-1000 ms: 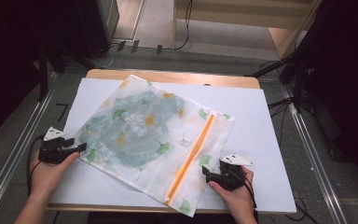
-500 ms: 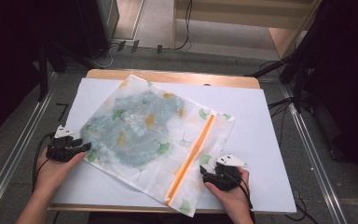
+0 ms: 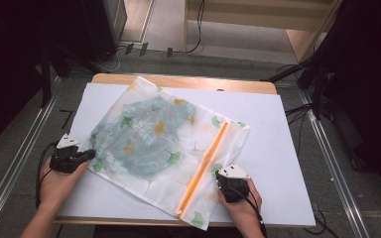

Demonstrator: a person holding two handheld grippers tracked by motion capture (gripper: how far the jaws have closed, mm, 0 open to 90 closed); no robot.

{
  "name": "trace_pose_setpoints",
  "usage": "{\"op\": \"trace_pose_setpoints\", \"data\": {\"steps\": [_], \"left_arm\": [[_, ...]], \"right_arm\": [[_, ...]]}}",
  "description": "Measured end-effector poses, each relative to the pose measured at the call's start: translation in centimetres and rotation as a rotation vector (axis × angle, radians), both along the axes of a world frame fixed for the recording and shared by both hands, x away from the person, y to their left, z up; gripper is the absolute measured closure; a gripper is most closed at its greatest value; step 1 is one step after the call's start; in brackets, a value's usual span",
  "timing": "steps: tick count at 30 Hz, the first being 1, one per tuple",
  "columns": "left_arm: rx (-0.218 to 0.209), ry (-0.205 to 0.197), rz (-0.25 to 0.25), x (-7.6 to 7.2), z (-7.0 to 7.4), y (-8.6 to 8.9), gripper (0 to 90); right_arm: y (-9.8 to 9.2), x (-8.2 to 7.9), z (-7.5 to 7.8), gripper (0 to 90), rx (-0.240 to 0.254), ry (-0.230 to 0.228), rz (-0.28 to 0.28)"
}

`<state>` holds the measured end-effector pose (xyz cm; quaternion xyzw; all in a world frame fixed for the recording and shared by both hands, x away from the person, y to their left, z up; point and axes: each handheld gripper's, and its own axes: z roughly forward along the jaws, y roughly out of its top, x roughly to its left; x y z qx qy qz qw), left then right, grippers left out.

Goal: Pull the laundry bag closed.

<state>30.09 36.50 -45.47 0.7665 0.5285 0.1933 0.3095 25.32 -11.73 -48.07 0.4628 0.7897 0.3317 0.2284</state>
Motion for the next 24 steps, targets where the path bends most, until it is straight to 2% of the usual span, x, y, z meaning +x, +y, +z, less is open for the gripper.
{"op": "trace_pose_setpoints", "data": {"steps": [1, 2, 3, 10, 11, 14, 17, 19, 22, 24], "left_arm": [[0.001, -0.001, -0.008, 0.0, 0.0, 0.0, 89.5], [0.006, -0.001, -0.015, -0.1, 0.1, -0.1, 89.5], [0.0, 0.002, -0.021, -0.1, 0.1, -0.1, 89.7], [-0.044, 0.03, -0.065, -0.7, 0.3, -0.7, 89.7], [-0.054, 0.034, -0.073, -0.9, 0.4, -0.8, 89.7], [-0.073, 0.045, -0.099, -1.2, 0.4, -1.4, 89.6], [-0.081, 0.054, -0.124, -1.7, 0.5, -2.2, 89.6], [-0.087, 0.058, -0.134, -1.9, 0.5, -2.7, 89.6], [-0.107, 0.072, -0.147, -2.4, 0.5, -3.3, 89.6], [-0.12, 0.083, -0.16, -2.7, 0.5, -3.8, 89.6]], "right_arm": [[0.0, 0.0, 0.0, 90.0, 0.0, 0.0, 0.0], [-0.3, 0.1, 0.0, 90.0, 0.023, 0.012, 0.007], [-0.8, 0.4, 0.1, 90.0, 0.066, 0.041, 0.01], [-1.6, 0.8, 0.4, 90.0, 0.065, 0.037, 0.009], [-2.1, 1.1, 0.6, 90.0, 0.077, 0.034, -0.011], [-2.8, 1.5, 0.8, 90.0, 0.086, 0.029, -0.024], [-3.9, 2.2, 1.1, 90.0, 0.103, 0.021, -0.034], [-4.8, 3.1, 1.2, 90.0, 0.138, 0.031, -0.049], [-5.2, 3.8, 1.2, 90.0, 0.125, 0.025, -0.053], [-5.7, 5.0, 1.1, 90.0, 0.13, 0.032, -0.063]]}}
